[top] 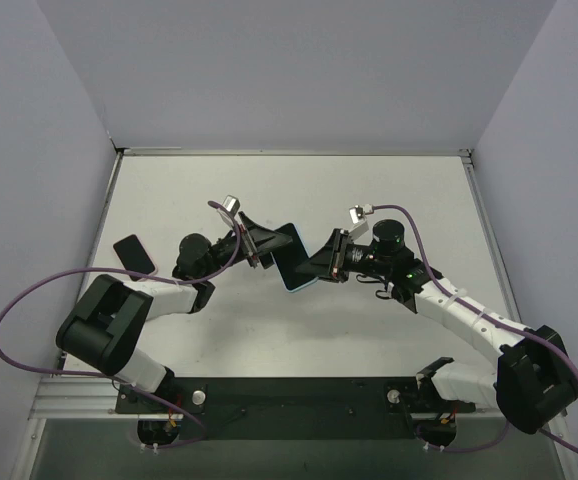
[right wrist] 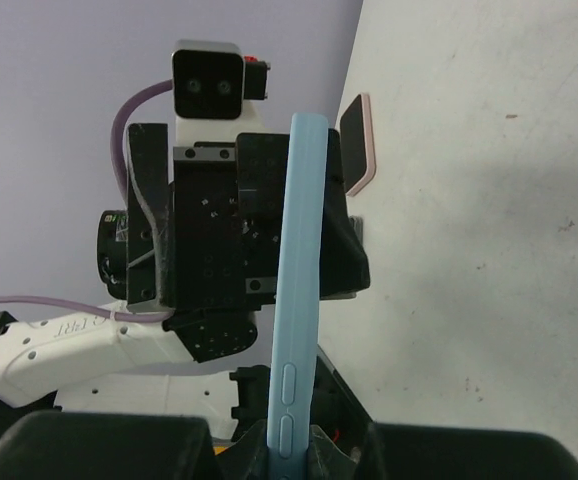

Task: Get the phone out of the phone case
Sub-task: Pick up the phone at the center of the board.

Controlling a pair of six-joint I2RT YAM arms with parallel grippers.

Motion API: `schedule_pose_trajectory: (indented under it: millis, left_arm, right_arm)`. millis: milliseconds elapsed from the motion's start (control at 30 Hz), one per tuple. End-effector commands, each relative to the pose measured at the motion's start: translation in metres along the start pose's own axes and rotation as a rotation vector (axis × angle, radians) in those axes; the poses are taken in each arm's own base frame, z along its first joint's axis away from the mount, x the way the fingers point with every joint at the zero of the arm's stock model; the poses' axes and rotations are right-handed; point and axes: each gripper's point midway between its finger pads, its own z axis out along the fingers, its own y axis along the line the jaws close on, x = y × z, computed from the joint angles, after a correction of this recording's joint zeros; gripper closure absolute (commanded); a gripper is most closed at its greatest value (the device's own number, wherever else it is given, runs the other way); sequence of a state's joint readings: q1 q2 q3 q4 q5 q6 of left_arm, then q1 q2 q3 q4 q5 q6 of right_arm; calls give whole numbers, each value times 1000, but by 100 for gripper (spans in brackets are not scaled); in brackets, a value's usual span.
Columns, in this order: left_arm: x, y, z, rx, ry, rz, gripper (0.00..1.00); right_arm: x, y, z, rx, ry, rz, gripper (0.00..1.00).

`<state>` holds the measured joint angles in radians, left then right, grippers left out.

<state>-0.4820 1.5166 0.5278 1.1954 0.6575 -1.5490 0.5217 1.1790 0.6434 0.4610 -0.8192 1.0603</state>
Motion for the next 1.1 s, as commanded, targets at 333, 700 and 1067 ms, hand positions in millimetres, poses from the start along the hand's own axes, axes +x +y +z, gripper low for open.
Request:
schedule_pose_trajectory:
  millis: [333, 700, 1067]
  left_arm:
    - [-9, -35, 7, 134, -11, 48, 100]
    - [-21, -35, 5, 133, -43, 46, 100]
    - [-21, -32, 6, 132, -56, 20, 100]
  right_arm:
    - [-6, 15, 4, -80, -36, -37, 100]
    - [-21, -30, -35, 5, -374, 123, 56]
    - [-14, -14, -27, -74, -323, 98, 60]
